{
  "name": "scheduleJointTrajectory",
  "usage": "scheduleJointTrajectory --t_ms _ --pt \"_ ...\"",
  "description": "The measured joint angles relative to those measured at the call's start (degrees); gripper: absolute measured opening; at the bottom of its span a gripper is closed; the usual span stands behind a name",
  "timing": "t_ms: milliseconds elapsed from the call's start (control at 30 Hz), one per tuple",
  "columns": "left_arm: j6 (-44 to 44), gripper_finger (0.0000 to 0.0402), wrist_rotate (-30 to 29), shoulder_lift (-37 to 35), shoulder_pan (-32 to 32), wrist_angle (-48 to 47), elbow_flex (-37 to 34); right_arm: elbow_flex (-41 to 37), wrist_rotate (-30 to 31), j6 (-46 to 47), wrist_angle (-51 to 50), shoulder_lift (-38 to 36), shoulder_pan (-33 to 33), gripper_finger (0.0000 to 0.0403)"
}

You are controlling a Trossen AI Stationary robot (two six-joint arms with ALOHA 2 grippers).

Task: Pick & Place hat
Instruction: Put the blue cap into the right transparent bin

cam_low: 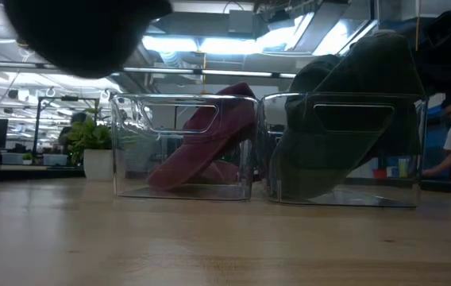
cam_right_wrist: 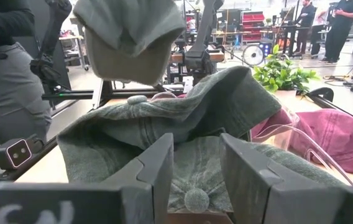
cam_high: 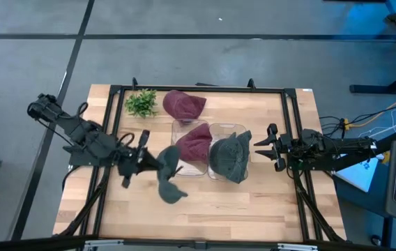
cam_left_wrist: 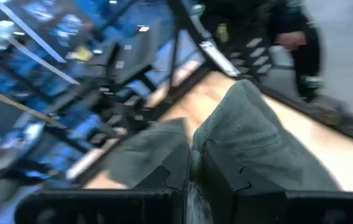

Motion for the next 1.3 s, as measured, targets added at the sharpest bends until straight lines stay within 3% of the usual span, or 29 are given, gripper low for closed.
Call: scheduleJointTrajectory --t_ms 367,600,1033,1300 --pt "17.44 0.0026 -2.85 8.53 10.51 10.58 6.99 0.00 -0.03 -0.02 -0.02 0.03 0.18 0.0131" --pt "27.86 0.0026 -2.95 16.05 13.35 21.08 8.74 0.00 -0.01 0.00 -0.02 -0.01 0.18 0.0131" --pt "59.46 0.0026 6.45 23.76 15.89 34.99 8.76 0.00 0.00 0.01 -0.02 -0.01 0.16 0.0131" --pt "58.84 0.0026 11.91 25.98 20.30 40.75 8.74 0.00 0.00 -0.01 -0.02 -0.01 0.16 0.0131"
